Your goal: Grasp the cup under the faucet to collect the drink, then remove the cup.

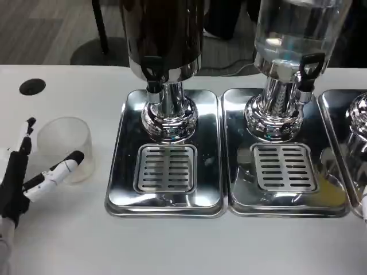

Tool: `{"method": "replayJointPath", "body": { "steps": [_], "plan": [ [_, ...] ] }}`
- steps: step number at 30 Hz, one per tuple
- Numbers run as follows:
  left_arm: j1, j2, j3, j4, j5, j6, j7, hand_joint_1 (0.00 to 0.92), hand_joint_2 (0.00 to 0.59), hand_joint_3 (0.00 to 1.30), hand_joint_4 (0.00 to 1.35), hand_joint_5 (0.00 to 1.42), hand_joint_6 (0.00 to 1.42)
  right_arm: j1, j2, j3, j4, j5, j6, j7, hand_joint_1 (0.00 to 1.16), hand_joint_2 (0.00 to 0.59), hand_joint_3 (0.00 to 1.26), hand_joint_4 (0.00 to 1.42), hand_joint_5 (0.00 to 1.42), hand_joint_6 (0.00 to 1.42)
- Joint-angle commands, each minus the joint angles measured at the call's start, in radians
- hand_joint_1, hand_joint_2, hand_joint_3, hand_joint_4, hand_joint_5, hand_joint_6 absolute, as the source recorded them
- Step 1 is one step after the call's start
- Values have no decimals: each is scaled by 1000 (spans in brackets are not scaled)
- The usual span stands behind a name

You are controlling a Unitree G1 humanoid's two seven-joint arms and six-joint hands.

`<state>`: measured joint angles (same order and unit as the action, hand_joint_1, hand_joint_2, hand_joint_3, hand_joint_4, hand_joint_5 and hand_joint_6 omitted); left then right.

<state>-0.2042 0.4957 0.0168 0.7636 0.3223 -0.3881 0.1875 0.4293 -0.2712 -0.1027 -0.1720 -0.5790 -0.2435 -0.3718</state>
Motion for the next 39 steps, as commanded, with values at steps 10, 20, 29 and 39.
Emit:
{"method": "replayJointPath", "body": {
  "steps": [10,20,29,39],
  "plan": [
    [-19,7,-43,13,3,4,-32,308,96,0,38,36,0,18,4,-27,-35,19,-56,-14,559,586,400,252,160,118],
    [-7,-5,-19,19,-6,12,18,295,118,0,70,61,0,21,10,-28,-42,11,-70,-14,558,586,400,263,168,118],
    [-37,-26,-42,24,8,29,32,271,113,0,73,62,0,31,13,-36,-51,14,-77,-13,564,581,400,266,169,118],
    [-77,-38,-63,41,20,37,25,262,103,0,73,62,0,40,19,-55,-46,24,-95,-9,569,581,404,267,169,118]
  ]
}}
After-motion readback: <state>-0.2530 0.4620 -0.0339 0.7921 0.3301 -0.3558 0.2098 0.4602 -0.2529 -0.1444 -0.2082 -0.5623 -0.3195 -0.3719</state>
